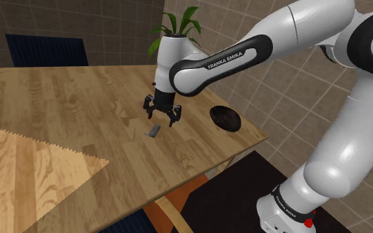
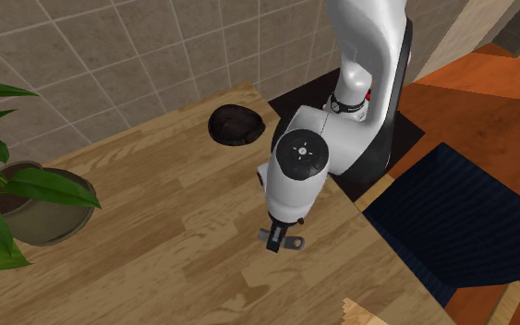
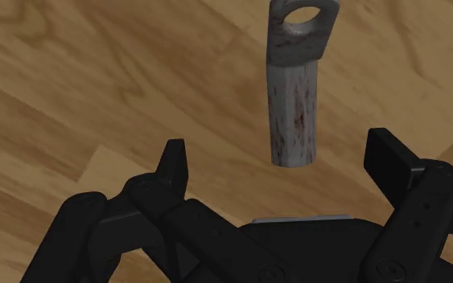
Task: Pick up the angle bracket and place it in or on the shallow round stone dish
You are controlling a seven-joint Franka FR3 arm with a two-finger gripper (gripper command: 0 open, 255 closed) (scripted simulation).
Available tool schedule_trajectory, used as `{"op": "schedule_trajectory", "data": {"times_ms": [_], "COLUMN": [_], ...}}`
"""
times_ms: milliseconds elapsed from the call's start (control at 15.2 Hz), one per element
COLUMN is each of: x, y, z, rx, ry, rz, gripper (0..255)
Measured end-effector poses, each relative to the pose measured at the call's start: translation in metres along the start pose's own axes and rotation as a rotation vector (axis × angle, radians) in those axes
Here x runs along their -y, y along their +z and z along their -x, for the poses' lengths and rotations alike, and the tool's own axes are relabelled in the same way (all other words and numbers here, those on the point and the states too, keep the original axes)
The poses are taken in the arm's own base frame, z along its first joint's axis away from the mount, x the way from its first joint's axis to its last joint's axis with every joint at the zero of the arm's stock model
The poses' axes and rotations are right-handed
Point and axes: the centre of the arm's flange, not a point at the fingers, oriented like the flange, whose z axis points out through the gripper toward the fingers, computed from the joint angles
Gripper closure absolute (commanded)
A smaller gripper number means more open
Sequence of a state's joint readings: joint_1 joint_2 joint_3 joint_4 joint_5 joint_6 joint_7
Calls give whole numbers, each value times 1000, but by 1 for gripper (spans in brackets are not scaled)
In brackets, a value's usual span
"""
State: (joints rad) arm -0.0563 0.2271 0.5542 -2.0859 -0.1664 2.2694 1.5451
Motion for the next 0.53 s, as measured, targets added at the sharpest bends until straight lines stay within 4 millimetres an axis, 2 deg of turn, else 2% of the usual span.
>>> {"op": "schedule_trajectory", "data": {"times_ms": [198, 528], "x": [17, 19], "y": [20, 47], "z": [-1, 1], "rx": [4, 3], "ry": [44, 51], "rz": [2, 2], "gripper": [0, 0]}}
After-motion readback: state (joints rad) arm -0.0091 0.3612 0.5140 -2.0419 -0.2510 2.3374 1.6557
